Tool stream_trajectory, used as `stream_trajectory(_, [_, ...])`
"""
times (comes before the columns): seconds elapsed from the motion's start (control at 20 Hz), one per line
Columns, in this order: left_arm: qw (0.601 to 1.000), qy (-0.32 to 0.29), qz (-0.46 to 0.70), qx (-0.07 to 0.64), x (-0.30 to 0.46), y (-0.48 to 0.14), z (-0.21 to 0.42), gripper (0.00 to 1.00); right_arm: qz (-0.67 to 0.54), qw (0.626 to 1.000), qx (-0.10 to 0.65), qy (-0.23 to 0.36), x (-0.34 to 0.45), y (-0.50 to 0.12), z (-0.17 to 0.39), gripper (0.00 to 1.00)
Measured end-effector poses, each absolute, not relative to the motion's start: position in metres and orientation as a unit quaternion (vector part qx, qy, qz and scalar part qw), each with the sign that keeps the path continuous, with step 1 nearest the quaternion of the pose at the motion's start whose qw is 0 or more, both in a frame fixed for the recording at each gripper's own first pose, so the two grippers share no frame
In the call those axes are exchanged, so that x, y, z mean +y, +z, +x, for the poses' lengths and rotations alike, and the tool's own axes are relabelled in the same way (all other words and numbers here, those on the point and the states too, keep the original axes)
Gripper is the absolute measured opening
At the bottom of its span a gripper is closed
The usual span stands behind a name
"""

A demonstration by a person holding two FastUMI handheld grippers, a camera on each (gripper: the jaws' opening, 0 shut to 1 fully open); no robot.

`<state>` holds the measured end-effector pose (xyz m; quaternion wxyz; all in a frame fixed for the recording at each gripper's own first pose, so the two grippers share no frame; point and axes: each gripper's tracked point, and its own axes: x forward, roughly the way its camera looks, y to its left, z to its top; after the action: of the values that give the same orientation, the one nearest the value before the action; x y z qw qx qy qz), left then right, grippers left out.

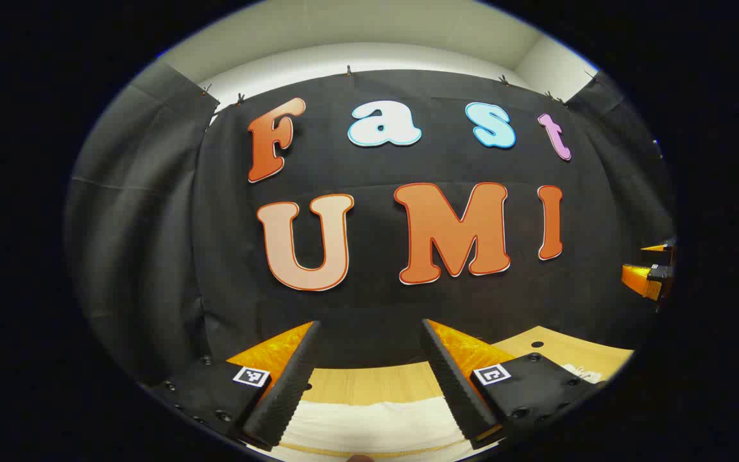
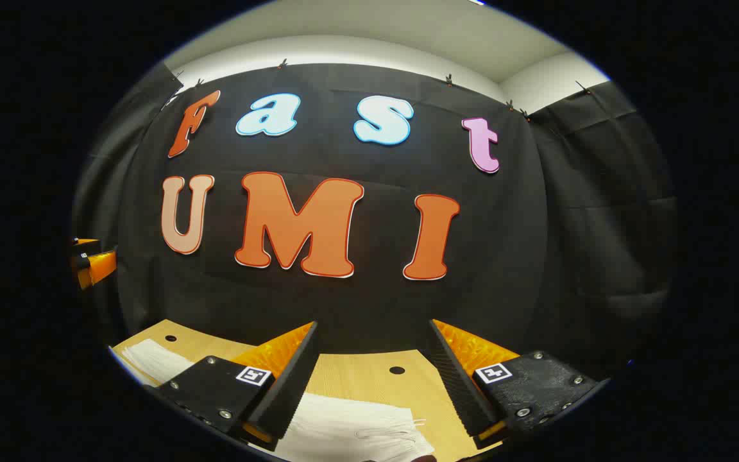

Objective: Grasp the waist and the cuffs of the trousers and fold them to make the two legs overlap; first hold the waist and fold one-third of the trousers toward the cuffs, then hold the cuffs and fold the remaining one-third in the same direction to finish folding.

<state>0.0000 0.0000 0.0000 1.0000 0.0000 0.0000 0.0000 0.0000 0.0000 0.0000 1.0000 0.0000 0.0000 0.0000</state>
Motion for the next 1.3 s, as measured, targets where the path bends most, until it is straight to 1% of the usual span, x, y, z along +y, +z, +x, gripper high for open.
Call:
stream_trajectory(0.2, [1.0,0.012,0.0,0.002,0.011,-0.004,-0.006,1.0,0.012,1.0,0.013,0.004,0.006,-0.009,0.002,1.0])
stream_trajectory(0.3, [1.0,0.017,-0.002,0.01,0.013,-0.009,-0.007,0.97,0.013,1.0,0.018,0.008,0.01,-0.012,0.005,1.0])
stream_trajectory(0.35, [1.0,0.017,-0.004,0.011,0.013,-0.01,-0.007,1.0,0.013,1.0,0.02,0.009,0.011,-0.014,0.005,1.0])
stream_trajectory(0.5, [1.0,0.02,-0.002,0.013,0.014,-0.014,-0.006,1.0,0.015,0.999,0.024,0.017,0.017,-0.015,0.008,1.0])
stream_trajectory(0.6, [1.0,0.019,0.005,0.017,0.012,-0.017,-0.005,0.98,0.015,0.999,0.026,0.016,0.016,-0.017,0.01,1.0])
stream_trajectory(0.65, [1.0,0.019,0.006,0.016,0.012,-0.016,-0.004,1.0,0.017,0.999,0.028,0.018,0.017,-0.018,0.011,1.0])
stream_trajectory(0.85, [1.0,0.021,0.001,0.02,0.015,-0.022,-0.003,1.0,0.016,0.999,0.047,0.021,0.02,-0.028,0.014,1.0])
stream_trajectory(0.95, [0.999,0.029,0.002,0.031,0.024,-0.029,-0.001,1.0,0.014,0.998,0.065,0.017,0.018,-0.038,0.015,0.99])
stream_trajectory(1.15, [0.996,0.051,-0.007,0.076,0.046,-0.063,-0.004,1.0,0.034,0.993,0.117,0.012,0.012,-0.064,0.011,1.0])
stream_trajectory(1.3, [0.989,0.055,-0.032,0.131,0.056,-0.098,-0.014,0.99,0.058,0.986,0.156,0.004,0.007,-0.088,0.01,1.0])
